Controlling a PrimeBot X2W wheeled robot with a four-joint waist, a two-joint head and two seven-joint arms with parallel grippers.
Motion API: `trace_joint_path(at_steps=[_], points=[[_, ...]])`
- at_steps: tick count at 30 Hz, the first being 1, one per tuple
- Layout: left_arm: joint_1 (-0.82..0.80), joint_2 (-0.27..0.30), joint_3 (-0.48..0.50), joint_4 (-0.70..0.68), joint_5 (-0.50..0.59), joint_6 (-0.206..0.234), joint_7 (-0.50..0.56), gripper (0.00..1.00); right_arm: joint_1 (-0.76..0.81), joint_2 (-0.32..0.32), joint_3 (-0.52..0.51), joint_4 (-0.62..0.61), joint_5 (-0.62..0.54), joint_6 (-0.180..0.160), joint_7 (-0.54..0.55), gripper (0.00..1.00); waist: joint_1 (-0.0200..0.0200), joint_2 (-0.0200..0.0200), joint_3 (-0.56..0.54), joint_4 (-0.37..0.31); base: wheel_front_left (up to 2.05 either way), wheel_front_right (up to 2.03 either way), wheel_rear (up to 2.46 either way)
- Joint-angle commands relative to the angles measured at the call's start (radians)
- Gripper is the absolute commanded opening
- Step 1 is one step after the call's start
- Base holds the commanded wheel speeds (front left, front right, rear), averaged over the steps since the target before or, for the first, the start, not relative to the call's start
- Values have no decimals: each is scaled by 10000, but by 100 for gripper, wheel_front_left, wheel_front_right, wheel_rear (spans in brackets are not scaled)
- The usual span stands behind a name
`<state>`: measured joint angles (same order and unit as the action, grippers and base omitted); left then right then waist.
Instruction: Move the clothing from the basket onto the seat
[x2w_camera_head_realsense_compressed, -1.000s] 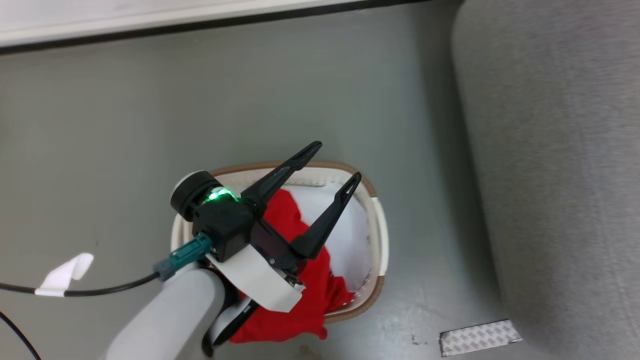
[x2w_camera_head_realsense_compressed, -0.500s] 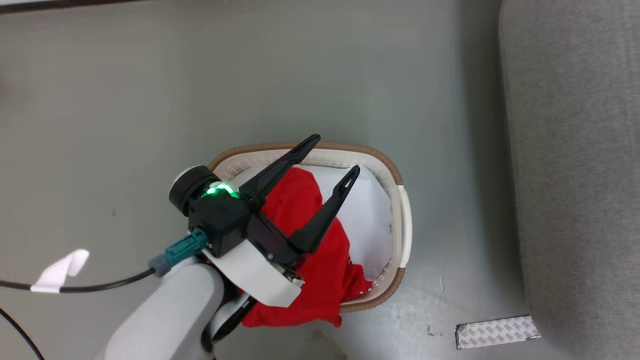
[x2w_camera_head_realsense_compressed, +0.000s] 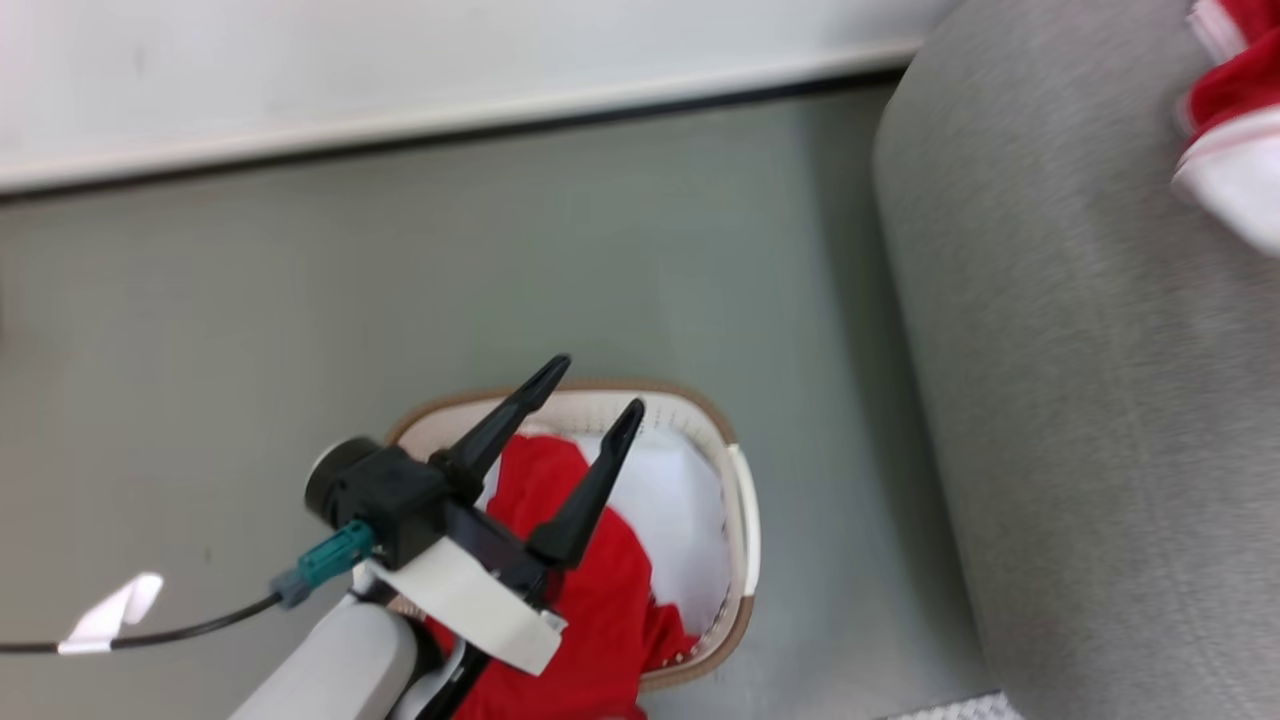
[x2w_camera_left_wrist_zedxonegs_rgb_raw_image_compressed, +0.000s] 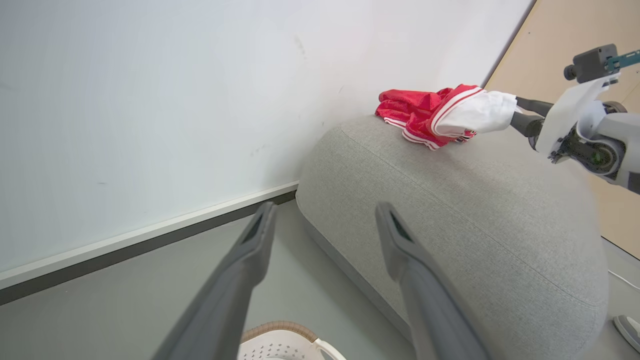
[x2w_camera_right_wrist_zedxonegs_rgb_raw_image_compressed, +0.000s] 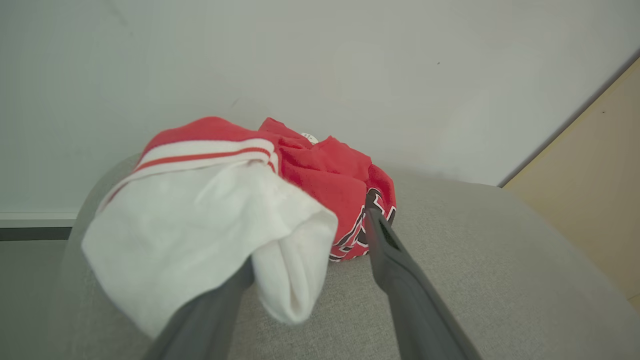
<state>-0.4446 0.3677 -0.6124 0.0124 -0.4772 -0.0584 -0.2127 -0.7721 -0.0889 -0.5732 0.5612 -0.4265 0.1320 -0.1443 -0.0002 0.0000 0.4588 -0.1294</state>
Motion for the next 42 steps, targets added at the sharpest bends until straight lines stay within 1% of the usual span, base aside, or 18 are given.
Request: trace_joint_path(at_steps=[1, 5, 8, 9, 11, 13, 18, 20, 22, 24, 26, 30, 38, 42], points=[[232, 121, 84, 38, -125, 106, -111, 100, 444, 70, 190, -96, 288, -25, -234, 100, 2, 0, -691, -331, 0, 0, 0], [676, 139, 153, 208, -57, 414, -221, 100, 1419, 258, 906, -292, 917, -25, -712, 100, 2, 0, -1323, -410, 0, 0, 0], [971, 75, 224, 346, -111, 591, -313, 100, 2014, 340, 1563, -669, 1493, -25, -1035, 100, 2, 0, -1760, -346, 0, 0, 0], [971, 75, 224, 346, -111, 591, -313, 100, 2014, 340, 1563, -669, 1493, -25, -1035, 100, 2, 0, -1760, -346, 0, 0, 0], [1216, 27, 303, 443, -124, 745, -362, 100, 2482, 380, 2102, -1013, 1846, -25, -1143, 100, 2, 0, -2049, -257, 0, 0, 0], [1454, -17, 403, 571, -68, 937, -413, 100, 2912, 387, 2670, -1330, 2518, -25, -1215, 100, 2, 0, -2352, -132, 0, 0, 0], [2172, -237, 825, 957, -187, 1303, -517, 100, 4212, 380, 4212, -2614, 4065, -25, -1209, 100, 2, 0, -3011, 279, 0, 0, 0], [2428, -266, 1060, 1141, 41, 1457, -511, 100, 4664, 372, 4743, -3079, 4541, -24, -1211, 100, 2, 0, -3238, 469, 0, 0, 0], [2724, -435, 1418, 1192, 132, 1581, -516, 100, 5105, 365, 5083, -3408, 4819, -25, -1212, 100, 2, 0, -3429, 678, 0, 0, 0], [3022, -559, 1864, 1250, 295, 1610, -512, 100, 5548, 374, 5395, -3560, 5170, -25, -1211, 100, 2, 0, -3615, 898, 0, 0, 0], [3307, -714, 2342, 1274, 553, 1616, -514, 100, 5879, 365, 5617, -3603, 5278, -24, -1212, 100, 2, 0, -3780, 1090, 0, 0, 0], [3916, -1030, 3237, 1296, 1161, 1481, -516, 100, 6520, 362, 5843, -3453, 5604, -25, -1202, 100, 2, 0, -4145, 1366, 0, 0, 0], [4874, -1822, 4917, 1487, 1910, 816, -518, 100, 7141, 366, 5994, -2874, 5998, -25, -1201, 100, 2, 0, -4481, 1431, 0, 0, 0], [5122, -2234, 5731, 1610, 2123, 470, -518, 100, 7214, 368, 5873, -2588, 6105, -25, -1201, 100, 2, 0, -4551, 1395, 0, 0, 0]])
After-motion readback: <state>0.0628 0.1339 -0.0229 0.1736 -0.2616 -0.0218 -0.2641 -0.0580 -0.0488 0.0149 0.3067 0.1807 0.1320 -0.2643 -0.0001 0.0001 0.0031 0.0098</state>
